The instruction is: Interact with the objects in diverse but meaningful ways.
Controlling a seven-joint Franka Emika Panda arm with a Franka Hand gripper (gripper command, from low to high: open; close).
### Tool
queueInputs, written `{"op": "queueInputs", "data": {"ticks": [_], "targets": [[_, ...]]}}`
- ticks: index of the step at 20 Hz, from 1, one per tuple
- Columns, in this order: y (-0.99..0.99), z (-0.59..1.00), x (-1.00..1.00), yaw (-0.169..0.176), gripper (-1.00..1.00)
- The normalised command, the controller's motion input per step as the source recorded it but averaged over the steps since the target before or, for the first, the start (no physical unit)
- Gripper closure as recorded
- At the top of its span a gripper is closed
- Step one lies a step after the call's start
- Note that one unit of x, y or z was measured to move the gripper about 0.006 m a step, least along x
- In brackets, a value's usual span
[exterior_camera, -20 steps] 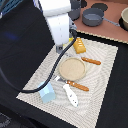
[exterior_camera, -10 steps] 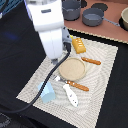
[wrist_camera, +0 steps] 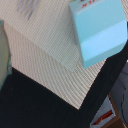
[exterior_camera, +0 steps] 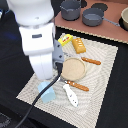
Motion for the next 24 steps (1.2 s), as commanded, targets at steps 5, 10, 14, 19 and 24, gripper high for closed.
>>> {"op": "queueInputs", "data": {"ticks": [5,10,14,19,24], "targets": [[-0.29,0.01,0.57,-0.01,-1.0],[-0.32,0.11,0.6,-0.004,-1.0],[-0.46,0.0,0.36,0.01,-1.0],[-0.51,0.0,0.09,0.051,-1.0],[-0.44,-0.05,0.0,0.088,-1.0]]}}
